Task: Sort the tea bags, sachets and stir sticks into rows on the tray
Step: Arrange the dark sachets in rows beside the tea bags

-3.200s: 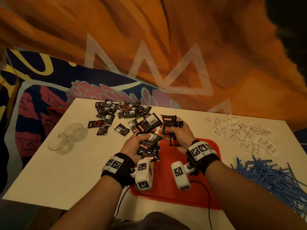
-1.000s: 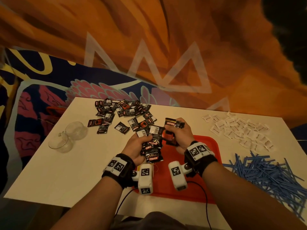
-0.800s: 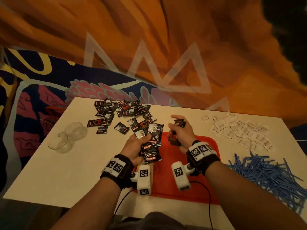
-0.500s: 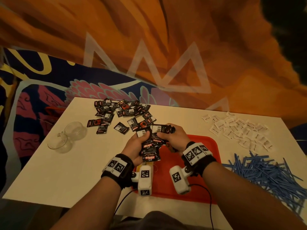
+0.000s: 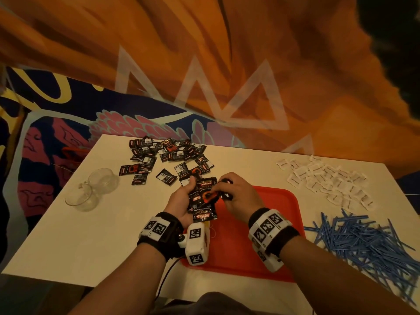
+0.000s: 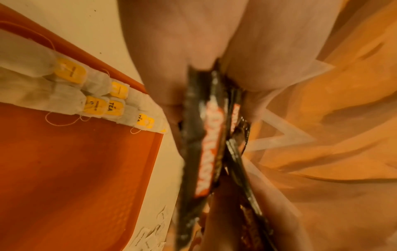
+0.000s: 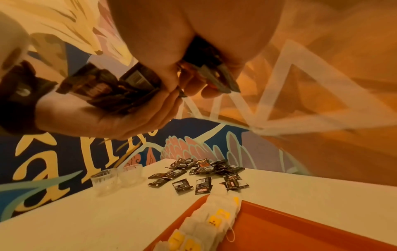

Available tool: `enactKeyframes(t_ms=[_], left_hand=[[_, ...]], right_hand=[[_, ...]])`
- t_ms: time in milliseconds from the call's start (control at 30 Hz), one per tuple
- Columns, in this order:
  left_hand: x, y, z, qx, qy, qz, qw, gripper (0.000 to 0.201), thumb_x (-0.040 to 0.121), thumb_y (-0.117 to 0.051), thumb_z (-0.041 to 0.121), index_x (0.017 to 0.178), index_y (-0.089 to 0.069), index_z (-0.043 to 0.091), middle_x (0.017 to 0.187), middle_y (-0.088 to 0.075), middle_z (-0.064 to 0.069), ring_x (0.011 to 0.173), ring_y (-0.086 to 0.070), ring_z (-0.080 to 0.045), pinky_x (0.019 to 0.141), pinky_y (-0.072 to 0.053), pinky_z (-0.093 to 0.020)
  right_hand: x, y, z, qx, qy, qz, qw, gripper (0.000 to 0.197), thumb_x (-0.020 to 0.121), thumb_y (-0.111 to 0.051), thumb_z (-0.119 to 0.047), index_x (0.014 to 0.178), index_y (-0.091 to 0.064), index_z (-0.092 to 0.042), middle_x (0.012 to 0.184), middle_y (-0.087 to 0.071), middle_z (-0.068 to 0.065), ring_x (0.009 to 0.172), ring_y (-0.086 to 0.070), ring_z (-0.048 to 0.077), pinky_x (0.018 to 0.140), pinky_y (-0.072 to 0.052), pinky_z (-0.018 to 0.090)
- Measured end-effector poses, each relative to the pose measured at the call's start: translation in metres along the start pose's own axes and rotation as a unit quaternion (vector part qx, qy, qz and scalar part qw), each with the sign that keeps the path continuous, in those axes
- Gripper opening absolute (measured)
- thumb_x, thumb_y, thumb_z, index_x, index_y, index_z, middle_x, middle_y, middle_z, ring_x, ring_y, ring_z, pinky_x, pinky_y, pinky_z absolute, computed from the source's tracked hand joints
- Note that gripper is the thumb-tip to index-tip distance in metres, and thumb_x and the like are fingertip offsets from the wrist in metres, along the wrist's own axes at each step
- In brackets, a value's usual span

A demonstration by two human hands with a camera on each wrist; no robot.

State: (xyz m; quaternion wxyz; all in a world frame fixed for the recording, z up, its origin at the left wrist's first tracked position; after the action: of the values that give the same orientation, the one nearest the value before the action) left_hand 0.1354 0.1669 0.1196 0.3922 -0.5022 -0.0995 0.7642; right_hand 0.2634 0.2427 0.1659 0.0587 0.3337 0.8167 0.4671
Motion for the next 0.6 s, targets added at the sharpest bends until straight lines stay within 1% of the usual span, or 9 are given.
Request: enactKeyframes(t_ms=[67, 167, 233, 300, 367, 400, 433, 500, 600], left_hand=[[-0.001, -0.001, -0.002, -0.001, 0.005, -0.014, 1.0, 0.062, 0.08, -0.067, 0.041, 0.129, -0.061, 0.003, 0.127, -0.064, -0.021, 0.102, -0.064, -0.036, 0.103, -0.045, -0.049], [0.001, 0.001, -0.003, 0.026, -0.005, -0.021, 0.999, 0.059, 0.08, -0.07, 0.025, 0.131, -0.059, 0.0, 0.117, -0.066, -0.023, 0.094, -0.066, -0.037, 0.098, -0.049, -0.05], [0.002, 0.003, 0.003, 0.058, -0.043, -0.017, 0.997, 0.05, 0.086, -0.067, 0.016, 0.131, -0.057, -0.003, 0.11, -0.067, -0.026, 0.085, -0.07, -0.036, 0.079, -0.058, -0.046], [0.003, 0.004, 0.009, 0.097, -0.079, -0.016, 0.992, 0.036, 0.094, -0.06, 0.011, 0.128, -0.058, -0.003, 0.105, -0.069, -0.026, 0.076, -0.072, -0.034, 0.063, -0.06, -0.042], [0.003, 0.003, 0.013, 0.119, -0.105, -0.027, 0.987, 0.033, 0.094, -0.06, 0.007, 0.127, -0.058, 0.003, 0.112, -0.069, -0.026, 0.083, -0.071, -0.035, 0.068, -0.06, -0.045], [0.003, 0.003, 0.013, 0.129, -0.117, -0.034, 0.984, 0.032, 0.094, -0.06, 0.006, 0.125, -0.058, 0.005, 0.114, -0.069, -0.025, 0.087, -0.071, -0.036, 0.07, -0.06, -0.045], [0.002, 0.001, 0.012, 0.14, -0.125, -0.043, 0.981, 0.03, 0.094, -0.06, 0.005, 0.124, -0.059, 0.007, 0.115, -0.068, -0.024, 0.089, -0.071, -0.035, 0.071, -0.06, -0.044], [0.001, -0.005, 0.009, 0.147, -0.124, -0.055, 0.98, 0.028, 0.095, -0.059, 0.008, 0.124, -0.059, 0.007, 0.117, -0.067, -0.023, 0.092, -0.071, -0.034, 0.073, -0.059, -0.043], [0.0, -0.009, 0.009, 0.116, -0.12, -0.055, 0.984, 0.04, 0.093, -0.061, 0.016, 0.131, -0.055, 0.004, 0.121, -0.065, -0.024, 0.094, -0.069, -0.034, 0.073, -0.06, -0.042]], right_hand=[[0.0, -0.001, -0.001, -0.035, 0.008, -0.014, 0.999, 0.036, 0.076, -0.068, -0.001, 0.105, -0.073, -0.021, 0.113, -0.06, 0.007, 0.1, -0.057, 0.029, 0.079, -0.052, 0.042], [-0.001, -0.003, 0.001, -0.04, -0.002, -0.064, 0.997, 0.042, 0.083, -0.062, -0.002, 0.115, -0.071, -0.027, 0.118, -0.057, 0.002, 0.104, -0.054, 0.02, 0.084, -0.049, 0.035], [-0.004, -0.002, 0.005, 0.04, -0.04, -0.05, 0.997, 0.046, 0.085, -0.058, 0.002, 0.116, -0.07, -0.03, 0.112, -0.057, -0.004, 0.099, -0.052, 0.007, 0.084, -0.046, 0.02], [-0.004, 0.002, 0.014, 0.177, -0.11, 0.027, 0.978, 0.044, 0.086, -0.059, 0.004, 0.113, -0.069, -0.029, 0.098, -0.058, -0.005, 0.083, -0.052, -0.001, 0.073, -0.042, 0.013], [-0.003, 0.003, 0.022, 0.339, -0.212, 0.075, 0.914, 0.029, 0.086, -0.068, -0.004, 0.108, -0.066, -0.023, 0.083, -0.057, -0.004, 0.067, -0.051, 0.007, 0.061, -0.042, 0.019], [0.0, 0.0, 0.022, 0.393, -0.253, 0.071, 0.881, 0.025, 0.084, -0.074, -0.012, 0.106, -0.063, -0.02, 0.079, -0.056, -0.002, 0.063, -0.049, 0.011, 0.056, -0.042, 0.023], [0.002, -0.004, 0.021, 0.414, -0.276, 0.055, 0.866, 0.029, 0.08, -0.079, -0.018, 0.103, -0.061, -0.017, 0.077, -0.056, -0.001, 0.062, -0.049, 0.012, 0.054, -0.041, 0.025], [0.008, -0.012, 0.015, 0.414, -0.277, 0.02, 0.867, 0.032, 0.073, -0.084, -0.016, 0.092, -0.058, -0.015, 0.076, -0.06, -0.002, 0.062, -0.054, 0.009, 0.055, -0.043, 0.023], [0.012, -0.017, 0.012, 0.436, -0.285, 0.035, 0.853, 0.031, 0.071, -0.083, 0.0, 0.081, -0.058, -0.015, 0.076, -0.065, -0.003, 0.065, -0.061, 0.006, 0.059, -0.048, 0.019]])
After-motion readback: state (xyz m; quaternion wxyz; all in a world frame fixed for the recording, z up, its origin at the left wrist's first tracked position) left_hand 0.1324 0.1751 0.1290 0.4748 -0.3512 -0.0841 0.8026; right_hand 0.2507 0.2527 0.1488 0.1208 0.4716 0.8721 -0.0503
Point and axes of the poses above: each hand's wrist, its own x-axis towards the middle knuckle, its own y-axis out of the back of the hand, z = x × y, the point moved 4 cm from there along x, towards the middle knuckle
